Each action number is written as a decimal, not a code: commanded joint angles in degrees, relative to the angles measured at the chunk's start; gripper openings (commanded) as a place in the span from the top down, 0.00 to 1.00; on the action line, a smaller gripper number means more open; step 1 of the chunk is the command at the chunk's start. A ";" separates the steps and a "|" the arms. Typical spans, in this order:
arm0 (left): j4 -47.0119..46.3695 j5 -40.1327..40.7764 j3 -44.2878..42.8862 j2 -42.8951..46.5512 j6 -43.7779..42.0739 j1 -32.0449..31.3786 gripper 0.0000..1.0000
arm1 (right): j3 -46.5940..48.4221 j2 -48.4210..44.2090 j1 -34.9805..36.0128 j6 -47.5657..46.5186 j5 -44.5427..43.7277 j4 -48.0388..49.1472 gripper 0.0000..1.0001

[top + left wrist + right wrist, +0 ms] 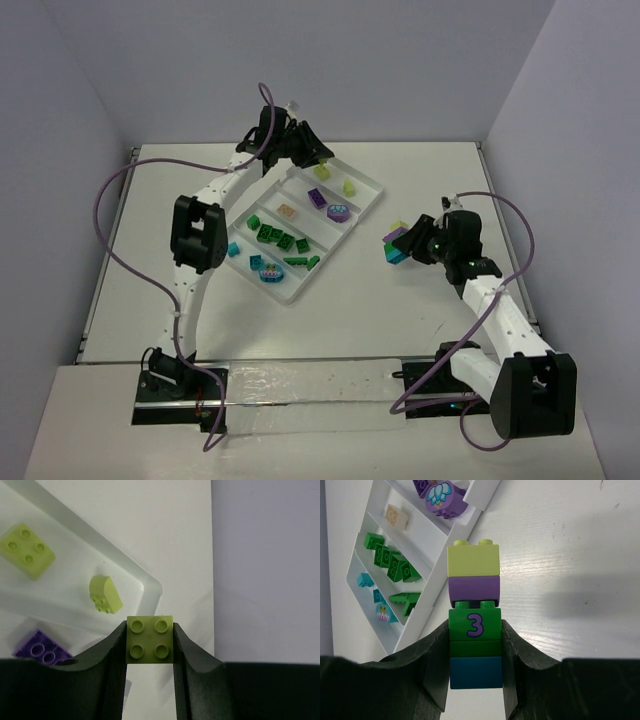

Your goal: Sort the legos into containers by color

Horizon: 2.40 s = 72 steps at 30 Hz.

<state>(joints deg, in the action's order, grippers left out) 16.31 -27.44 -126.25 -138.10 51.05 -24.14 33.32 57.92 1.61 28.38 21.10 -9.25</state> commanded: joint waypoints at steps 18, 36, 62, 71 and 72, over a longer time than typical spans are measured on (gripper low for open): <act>-8.31 -1.48 -11.47 -12.65 3.81 -0.91 0.35 | 1.66 -1.76 -0.17 -1.13 -1.68 -0.86 1.00; -3.49 -11.03 13.80 16.37 -11.20 -4.22 0.27 | -3.91 -6.86 0.18 2.33 18.98 14.15 1.00; -7.08 -43.55 46.92 39.82 -34.32 -10.92 0.14 | -4.74 -7.25 10.95 3.36 39.90 28.80 1.00; -7.13 -45.77 45.84 37.92 -34.65 -12.93 0.24 | -3.55 -5.20 12.16 2.50 39.56 27.82 1.00; -6.71 -45.93 45.61 37.62 -34.79 -12.95 0.26 | -3.46 -5.12 12.26 2.34 39.61 27.66 1.00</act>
<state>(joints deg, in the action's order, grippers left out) 11.33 -70.16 -77.23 -99.27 18.75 -36.58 26.87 52.59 13.02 32.01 59.66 17.55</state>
